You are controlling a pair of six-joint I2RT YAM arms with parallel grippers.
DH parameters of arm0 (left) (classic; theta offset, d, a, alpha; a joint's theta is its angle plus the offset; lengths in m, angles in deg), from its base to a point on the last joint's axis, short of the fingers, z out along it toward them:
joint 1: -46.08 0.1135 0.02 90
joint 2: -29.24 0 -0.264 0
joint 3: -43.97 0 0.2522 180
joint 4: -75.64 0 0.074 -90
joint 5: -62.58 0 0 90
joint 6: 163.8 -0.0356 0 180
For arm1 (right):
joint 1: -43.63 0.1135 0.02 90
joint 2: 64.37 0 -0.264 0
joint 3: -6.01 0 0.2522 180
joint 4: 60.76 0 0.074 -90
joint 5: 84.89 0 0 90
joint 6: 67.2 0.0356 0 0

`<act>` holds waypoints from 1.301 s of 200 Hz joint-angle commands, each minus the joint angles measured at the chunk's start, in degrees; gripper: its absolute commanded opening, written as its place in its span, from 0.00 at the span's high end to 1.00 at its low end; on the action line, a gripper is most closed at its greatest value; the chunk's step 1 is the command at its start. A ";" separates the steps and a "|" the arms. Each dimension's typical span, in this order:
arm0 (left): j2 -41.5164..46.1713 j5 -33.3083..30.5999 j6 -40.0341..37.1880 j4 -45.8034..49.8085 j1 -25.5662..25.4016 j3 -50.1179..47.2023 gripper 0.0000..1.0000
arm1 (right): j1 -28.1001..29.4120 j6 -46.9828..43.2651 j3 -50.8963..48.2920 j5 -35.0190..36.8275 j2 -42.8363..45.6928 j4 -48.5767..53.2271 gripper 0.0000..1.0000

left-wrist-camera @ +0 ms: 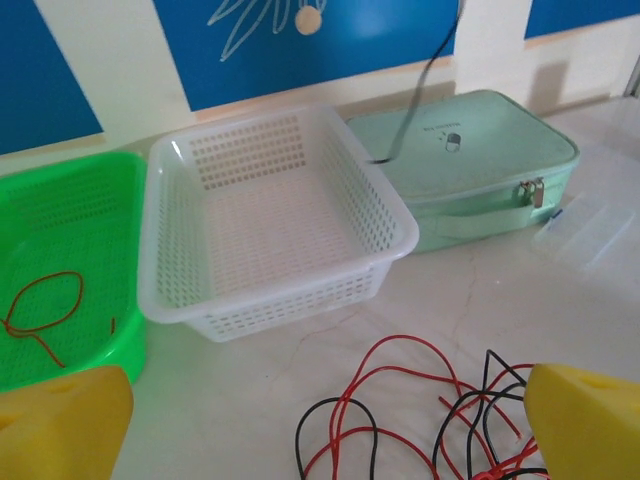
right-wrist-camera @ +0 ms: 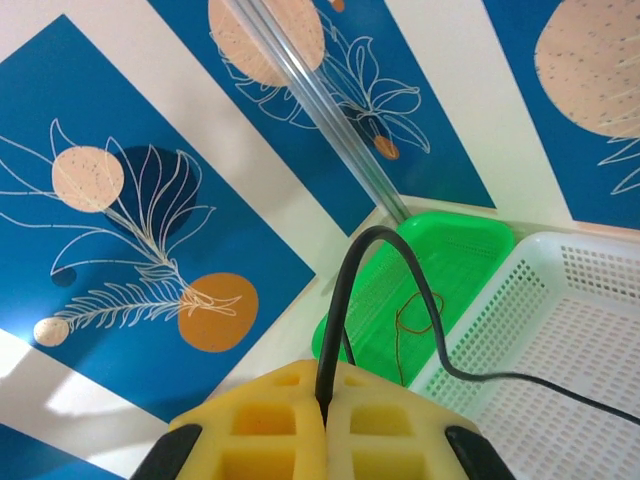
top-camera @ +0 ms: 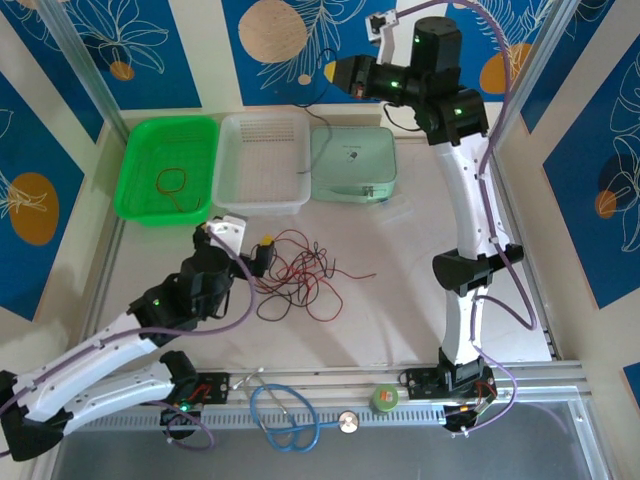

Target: Untangle the cables

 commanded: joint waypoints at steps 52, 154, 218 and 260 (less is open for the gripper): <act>6.30 -2.27 4.43 5.56 0.65 -2.94 0.00 | 6.97 -6.15 -0.33 8.97 -10.73 -11.08 1.00; 8.05 0.33 6.73 7.53 0.69 -3.14 0.00 | 7.56 -5.88 2.62 20.07 -28.83 -19.57 1.00; 7.98 -0.43 7.32 7.77 0.69 -4.06 0.00 | 9.29 -6.14 5.20 21.07 -26.45 -18.38 1.00; 8.65 -1.09 8.29 9.71 0.70 -3.82 0.00 | 12.48 -6.97 4.29 20.21 -16.49 -18.49 1.00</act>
